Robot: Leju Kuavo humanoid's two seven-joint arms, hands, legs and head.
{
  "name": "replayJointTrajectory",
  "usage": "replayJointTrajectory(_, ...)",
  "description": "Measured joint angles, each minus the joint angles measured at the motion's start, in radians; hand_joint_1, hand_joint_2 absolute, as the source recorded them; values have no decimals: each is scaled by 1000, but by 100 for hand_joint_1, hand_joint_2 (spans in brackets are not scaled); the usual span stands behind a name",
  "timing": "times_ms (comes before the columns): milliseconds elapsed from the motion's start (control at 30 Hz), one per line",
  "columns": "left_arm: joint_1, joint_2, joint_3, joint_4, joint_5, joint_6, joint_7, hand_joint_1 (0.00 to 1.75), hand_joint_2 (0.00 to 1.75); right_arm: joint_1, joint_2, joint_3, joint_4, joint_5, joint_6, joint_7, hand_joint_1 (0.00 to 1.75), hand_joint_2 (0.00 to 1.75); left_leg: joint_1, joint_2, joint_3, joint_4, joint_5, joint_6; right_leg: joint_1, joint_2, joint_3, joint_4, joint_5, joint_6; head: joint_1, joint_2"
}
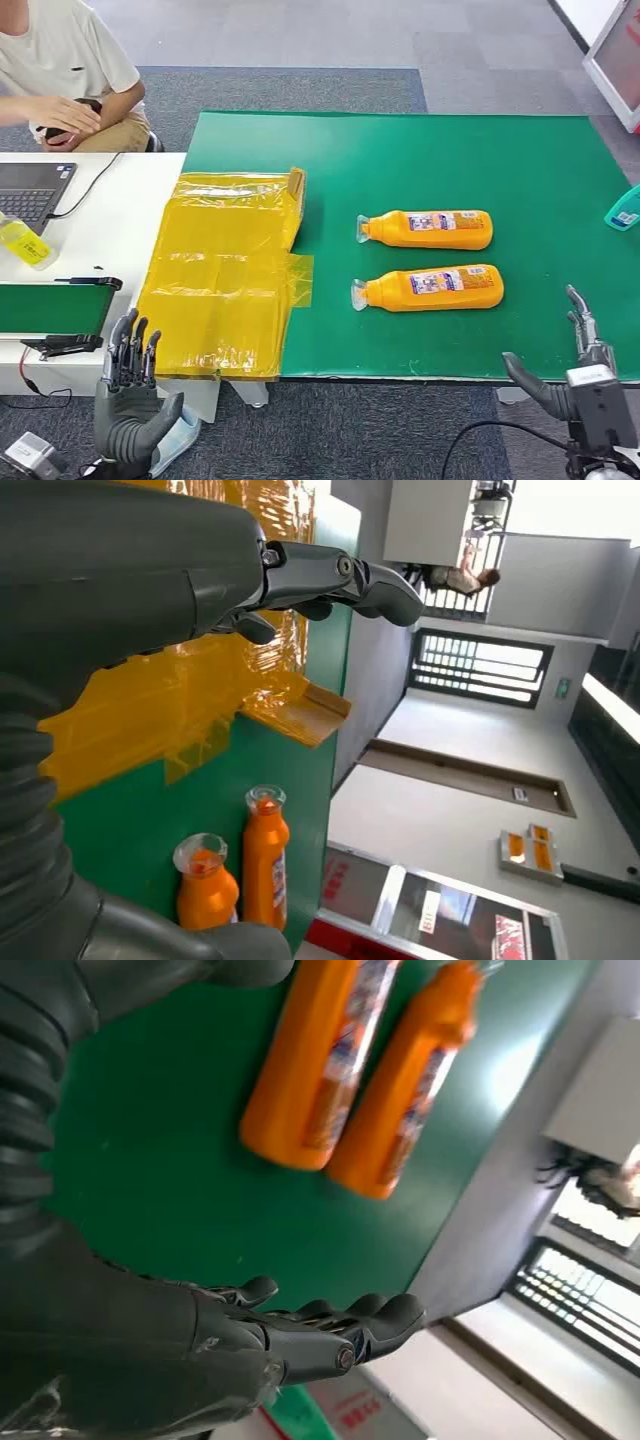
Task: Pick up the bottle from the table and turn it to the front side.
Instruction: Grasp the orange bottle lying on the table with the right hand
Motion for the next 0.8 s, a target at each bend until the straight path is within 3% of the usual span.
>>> replayJointTrajectory(67, 0, 0, 8, 0, 5, -5, -2, 0, 175, 0, -30, 16, 3, 66, -34, 25, 0, 175, 0, 0, 0, 0, 0, 0, 0, 0, 0, 0, 0, 0, 0, 0)
replayJointTrajectory(233, 2, 0, 37, 1, 19, -12, -12, 0, 175, -16, -186, 112, 21, 339, -155, 158, 0, 175, 0, 0, 0, 0, 0, 0, 0, 0, 0, 0, 0, 0, 0, 0)
replayJointTrajectory(400, 10, 0, 47, 0, 22, -4, -14, 0, 175, -96, -329, 258, 77, 521, -168, 274, 0, 175, 0, 0, 0, 0, 1, 1, 0, 0, 0, 0, 1, 1, 0, 0)
replayJointTrajectory(667, 15, 0, 52, 0, 21, -1, -14, 0, 175, -153, -418, 374, 132, 543, -174, 306, 0, 175, 0, 0, 0, 0, 2, 2, 0, -1, 0, 0, 1, 1, 0, 0)
replayJointTrajectory(800, 15, 0, 53, 0, 8, -5, -8, 0, 175, -216, -452, 430, 181, 558, -121, 333, 0, 175, 0, 0, -1, 0, 2, 2, 0, -1, 0, 0, 2, 2, 0, 0)
